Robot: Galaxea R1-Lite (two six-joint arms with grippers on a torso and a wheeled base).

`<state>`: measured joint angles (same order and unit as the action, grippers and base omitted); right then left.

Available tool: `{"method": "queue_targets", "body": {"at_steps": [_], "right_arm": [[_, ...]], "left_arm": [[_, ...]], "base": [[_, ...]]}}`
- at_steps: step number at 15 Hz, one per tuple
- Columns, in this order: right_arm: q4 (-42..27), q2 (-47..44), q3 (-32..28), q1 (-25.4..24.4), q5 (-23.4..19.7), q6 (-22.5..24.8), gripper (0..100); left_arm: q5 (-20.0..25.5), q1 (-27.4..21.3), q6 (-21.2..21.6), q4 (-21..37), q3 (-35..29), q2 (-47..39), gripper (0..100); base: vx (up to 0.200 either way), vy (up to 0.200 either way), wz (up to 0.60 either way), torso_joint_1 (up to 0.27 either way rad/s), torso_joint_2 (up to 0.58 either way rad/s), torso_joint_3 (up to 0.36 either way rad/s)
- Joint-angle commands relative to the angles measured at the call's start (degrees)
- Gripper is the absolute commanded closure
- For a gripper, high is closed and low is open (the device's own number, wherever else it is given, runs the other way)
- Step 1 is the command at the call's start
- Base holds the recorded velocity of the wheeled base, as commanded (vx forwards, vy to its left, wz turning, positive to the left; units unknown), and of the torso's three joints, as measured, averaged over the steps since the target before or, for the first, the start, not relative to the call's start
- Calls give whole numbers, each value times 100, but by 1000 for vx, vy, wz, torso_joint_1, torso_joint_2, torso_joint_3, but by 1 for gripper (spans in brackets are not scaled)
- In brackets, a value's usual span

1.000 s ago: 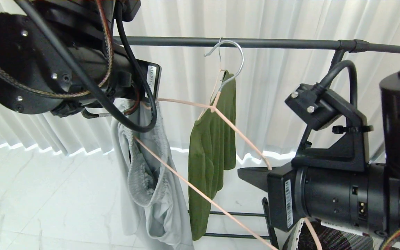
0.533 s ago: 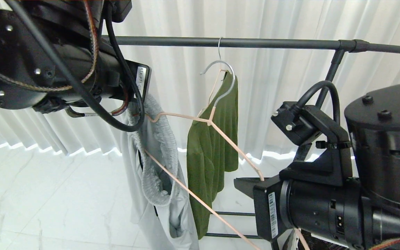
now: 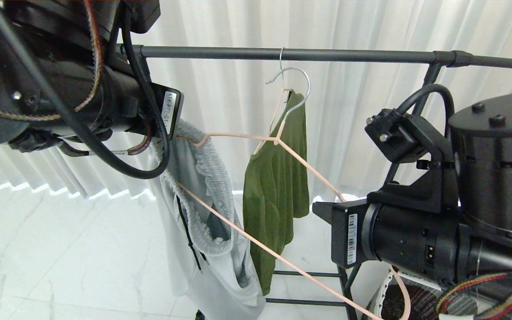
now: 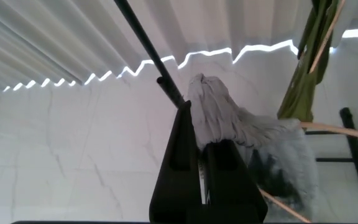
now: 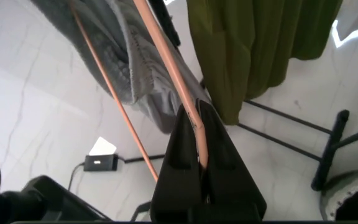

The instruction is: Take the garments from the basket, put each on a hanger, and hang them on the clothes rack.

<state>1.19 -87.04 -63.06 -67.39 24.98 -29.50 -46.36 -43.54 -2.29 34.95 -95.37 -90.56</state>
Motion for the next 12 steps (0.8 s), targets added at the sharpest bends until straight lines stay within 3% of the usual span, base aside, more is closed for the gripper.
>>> {"method": "queue_targets", "body": {"at_steps": [1,5,12], "right_arm": [[100,-76,-4,-11,-2,32,100],[513,-357,-22,-55,-46,559,100],[874,-700,-48,-64,-63,639,100]], "left_arm": [[4,-75,-43,3,-8,4,100],[4,-646,-395,3,-114,-23,100],[22,-1068,-527,3,-562,-84,100]], "base": [[0,0,0,0,0,0],[0,0,0,0,0,0],[0,0,0,0,0,0]]}}
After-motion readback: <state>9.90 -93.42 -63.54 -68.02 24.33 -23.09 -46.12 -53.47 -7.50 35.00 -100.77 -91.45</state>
